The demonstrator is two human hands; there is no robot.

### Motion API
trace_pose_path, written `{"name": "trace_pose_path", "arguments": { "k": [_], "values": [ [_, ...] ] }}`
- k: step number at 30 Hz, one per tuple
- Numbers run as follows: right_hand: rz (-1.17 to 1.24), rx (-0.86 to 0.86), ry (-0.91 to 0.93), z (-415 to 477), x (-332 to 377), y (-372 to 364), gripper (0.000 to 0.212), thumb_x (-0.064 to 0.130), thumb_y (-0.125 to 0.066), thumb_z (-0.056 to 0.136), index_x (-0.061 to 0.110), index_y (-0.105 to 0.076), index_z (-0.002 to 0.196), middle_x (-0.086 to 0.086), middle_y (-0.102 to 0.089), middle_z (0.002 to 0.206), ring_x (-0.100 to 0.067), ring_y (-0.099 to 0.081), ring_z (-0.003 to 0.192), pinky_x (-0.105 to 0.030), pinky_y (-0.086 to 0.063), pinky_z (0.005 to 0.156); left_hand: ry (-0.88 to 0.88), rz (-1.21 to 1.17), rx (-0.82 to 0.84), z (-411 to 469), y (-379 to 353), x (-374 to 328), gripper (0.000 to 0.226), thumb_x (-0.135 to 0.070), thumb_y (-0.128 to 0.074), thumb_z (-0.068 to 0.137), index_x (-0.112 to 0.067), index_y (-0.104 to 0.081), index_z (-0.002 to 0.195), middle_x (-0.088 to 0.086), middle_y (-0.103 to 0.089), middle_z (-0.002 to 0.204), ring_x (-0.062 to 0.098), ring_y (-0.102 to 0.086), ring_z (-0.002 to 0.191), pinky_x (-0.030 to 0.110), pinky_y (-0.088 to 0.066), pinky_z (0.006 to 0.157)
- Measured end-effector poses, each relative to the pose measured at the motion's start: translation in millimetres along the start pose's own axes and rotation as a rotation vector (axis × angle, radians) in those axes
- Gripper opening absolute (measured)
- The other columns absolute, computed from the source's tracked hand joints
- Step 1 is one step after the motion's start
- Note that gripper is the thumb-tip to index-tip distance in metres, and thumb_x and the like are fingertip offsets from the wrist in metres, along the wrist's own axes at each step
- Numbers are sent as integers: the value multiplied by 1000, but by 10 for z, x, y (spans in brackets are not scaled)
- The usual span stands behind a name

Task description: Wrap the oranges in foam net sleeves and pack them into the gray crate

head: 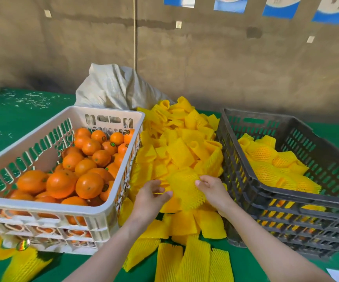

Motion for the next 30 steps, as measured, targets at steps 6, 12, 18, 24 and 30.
{"name": "trace_pose_path", "arguments": {
  "k": [6, 12, 18, 24, 30],
  "values": [
    [414, 111, -154, -276, 193, -158, 26, 14, -49, 96, -6, -61, 107, -18, -64, 103, -27, -59, 102, -39, -43, 93, 76, -443, 46, -21, -104, -282, 12, -28, -59, 91, -23, -64, 102, -14, -71, 99, 7, -65, 97, 21, -53, 78],
    [611, 205, -213, -346, 290, -255, 22, 10, -48, 95, 1, -65, 106, -16, -68, 105, -20, -64, 94, -35, -50, 85, -35, -450, -64, 1, -56, -344, 30, -24, -57, 94, 6, -58, 90, 21, -61, 84, 30, -59, 79, 48, -49, 73],
    [40, -212, 381, -467, 662, -192, 39, 22, -59, 90, 23, -48, 128, 14, -49, 128, 4, -44, 119, -11, -38, 95, -365, 38, -150, -68, 75, -527, 27, -24, -68, 86, -4, -61, 70, 4, -46, 53, 17, -32, 51, 30, -25, 48],
    [-127, -273, 450, -351, 946, -289, 46, 48, -39, 93, 10, -58, 113, 19, -50, 82, -14, -55, 83, -12, -35, 65, -278, -137, -16, -78, 164, -621, 37, -13, -57, 93, -21, -46, 59, -7, -38, 52, 13, -33, 51, 31, -25, 52],
    [-153, -262, 543, -137, 1296, -381, 39, 40, -46, 89, 4, -61, 92, 7, -40, 52, -13, -40, 50, -33, -25, 53, -231, -273, -37, 65, 713, -674, 13, -13, -56, 94, -18, -58, 107, -2, -46, 66, 4, -41, 51, 15, -33, 46]
  ]
}}
Point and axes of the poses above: each hand's wrist, its own z-axis towards the middle knuckle, its own y-axis out of the back of the hand, x = y × z, the point moved 5 cm from there along z, towards the middle knuckle
